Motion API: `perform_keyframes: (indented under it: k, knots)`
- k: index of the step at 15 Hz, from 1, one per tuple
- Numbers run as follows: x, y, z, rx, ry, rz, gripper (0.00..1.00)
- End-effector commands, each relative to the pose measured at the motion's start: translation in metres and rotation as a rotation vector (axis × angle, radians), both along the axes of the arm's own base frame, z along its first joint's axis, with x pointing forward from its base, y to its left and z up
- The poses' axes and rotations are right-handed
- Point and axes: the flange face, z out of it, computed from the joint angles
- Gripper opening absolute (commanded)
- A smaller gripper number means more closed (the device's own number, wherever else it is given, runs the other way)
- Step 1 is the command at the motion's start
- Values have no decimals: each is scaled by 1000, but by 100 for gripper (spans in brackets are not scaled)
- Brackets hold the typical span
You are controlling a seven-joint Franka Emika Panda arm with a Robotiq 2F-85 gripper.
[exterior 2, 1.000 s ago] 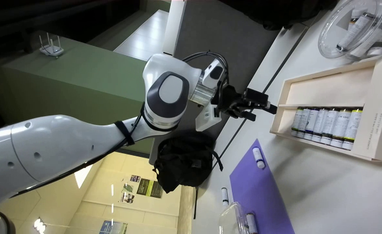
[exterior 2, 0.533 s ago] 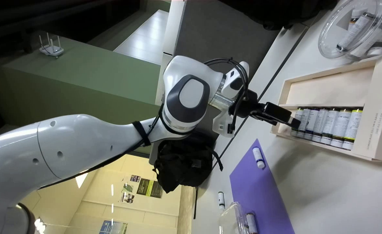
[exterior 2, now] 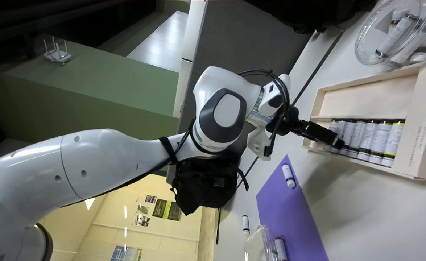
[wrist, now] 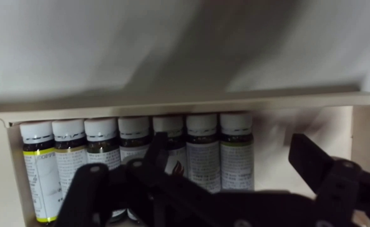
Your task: Remove four bottles from the tray and place them on the table
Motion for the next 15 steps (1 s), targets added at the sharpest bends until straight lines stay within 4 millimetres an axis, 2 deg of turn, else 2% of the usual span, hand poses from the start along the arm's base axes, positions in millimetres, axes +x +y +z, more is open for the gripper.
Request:
perform_keyframes:
  k: [1,9,15]
  knots:
    - [2,0,-4,-33,-30,-29,100]
    - [10,1,13,-128,-248,-12,100]
    - [9,0,12,-157,-303,-22,100]
